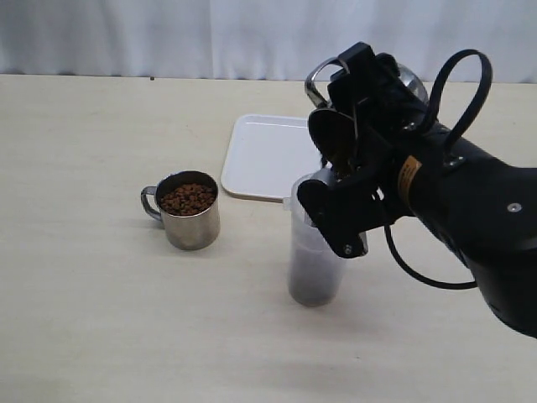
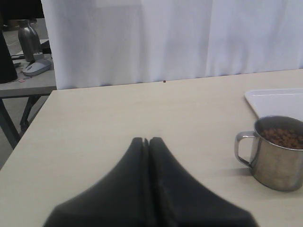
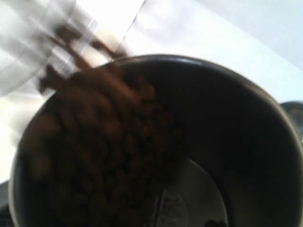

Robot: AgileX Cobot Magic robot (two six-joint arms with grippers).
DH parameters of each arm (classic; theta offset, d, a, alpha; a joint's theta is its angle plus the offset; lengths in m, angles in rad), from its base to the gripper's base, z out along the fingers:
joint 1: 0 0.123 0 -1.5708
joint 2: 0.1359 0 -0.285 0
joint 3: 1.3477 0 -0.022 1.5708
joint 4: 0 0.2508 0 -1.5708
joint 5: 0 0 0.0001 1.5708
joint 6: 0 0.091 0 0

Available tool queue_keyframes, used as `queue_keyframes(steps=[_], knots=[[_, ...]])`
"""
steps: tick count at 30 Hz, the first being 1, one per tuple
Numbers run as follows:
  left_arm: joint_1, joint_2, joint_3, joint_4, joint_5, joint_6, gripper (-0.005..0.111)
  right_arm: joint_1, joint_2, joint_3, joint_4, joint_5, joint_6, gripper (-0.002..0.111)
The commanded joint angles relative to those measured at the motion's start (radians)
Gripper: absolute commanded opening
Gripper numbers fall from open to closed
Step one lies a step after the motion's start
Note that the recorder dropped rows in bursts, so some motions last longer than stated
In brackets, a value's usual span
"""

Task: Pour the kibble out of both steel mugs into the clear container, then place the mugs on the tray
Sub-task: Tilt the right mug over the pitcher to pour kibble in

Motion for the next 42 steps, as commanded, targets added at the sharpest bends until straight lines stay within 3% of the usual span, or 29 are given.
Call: queue_keyframes(steps=[1,13,42], knots=[[0.002,-0.003,0.002,0.002,-0.013,0.001,0.000,0.001,-0.003,-0.009,-0.023,0.007,-0.053,0.005],[0.002,-0.003,0.002,0.002,-0.013,0.001,0.000,0.001,-0.003,-0.009,-0.023,0.007,-0.165,0.005],[0.002,-0.003,0.002,0.002,-0.013,0.001,0.000,0.001,-0.003,-0.009,-0.023,-0.016,-0.215,0.005]])
